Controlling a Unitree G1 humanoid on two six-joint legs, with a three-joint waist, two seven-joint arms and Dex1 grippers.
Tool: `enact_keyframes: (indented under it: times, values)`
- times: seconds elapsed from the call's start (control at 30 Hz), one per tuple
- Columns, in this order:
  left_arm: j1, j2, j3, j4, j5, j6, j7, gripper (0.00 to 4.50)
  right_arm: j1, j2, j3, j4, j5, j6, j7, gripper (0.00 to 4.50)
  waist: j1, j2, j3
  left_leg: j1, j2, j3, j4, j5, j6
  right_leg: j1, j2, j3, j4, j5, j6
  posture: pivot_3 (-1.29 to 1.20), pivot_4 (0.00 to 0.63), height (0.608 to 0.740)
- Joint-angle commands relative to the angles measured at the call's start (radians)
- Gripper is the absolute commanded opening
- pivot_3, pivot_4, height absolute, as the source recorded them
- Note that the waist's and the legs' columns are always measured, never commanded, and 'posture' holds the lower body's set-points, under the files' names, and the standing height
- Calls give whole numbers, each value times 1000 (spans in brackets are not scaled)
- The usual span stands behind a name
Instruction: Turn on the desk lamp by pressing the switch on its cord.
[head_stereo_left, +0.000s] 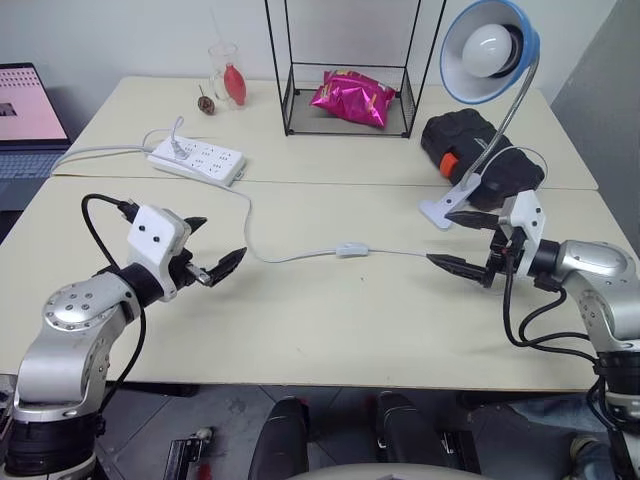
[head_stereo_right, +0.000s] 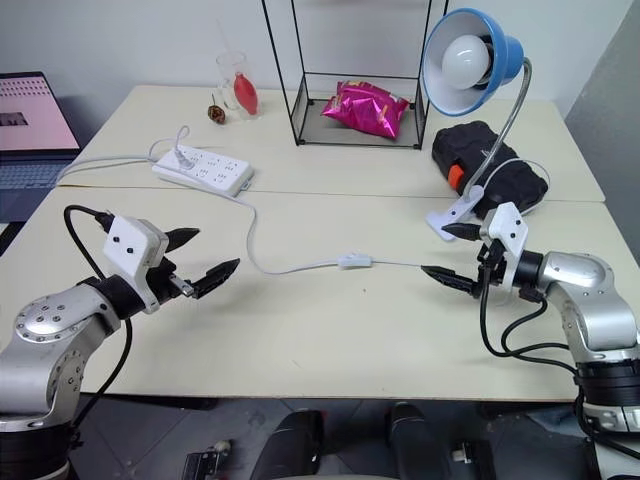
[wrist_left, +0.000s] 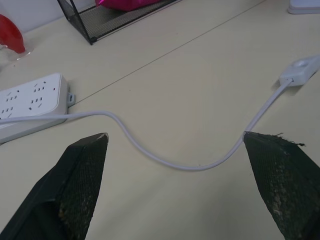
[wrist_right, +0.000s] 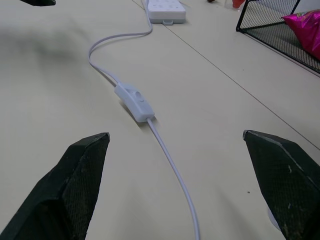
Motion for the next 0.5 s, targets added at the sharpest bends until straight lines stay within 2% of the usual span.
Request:
enact_keyframes:
  times: [0.03,0.23,0.5]
  values:
    - [3,-8,30,-55,-55,-3,-20,4483,-18,5,-7,-3,-5,-30,9,4500,0,0,0,0,0,0,0,0,0,0,0,0,0,0,0,0,150,740]
    - [-2,14,13,-65,-40,31,-3,4483,-11,1,2,3,-13,-35,20,4500,0,0,0,0,0,0,0,0,0,0,0,0,0,0,-1,0,150,740]
    - [-10,15,-4,-65,-65,-35,-67,4483,5,13,3,-26,-11,-21,0,4500,0,0,0,0,0,0,0,0,0,0,0,0,0,1,-1,0,150,740]
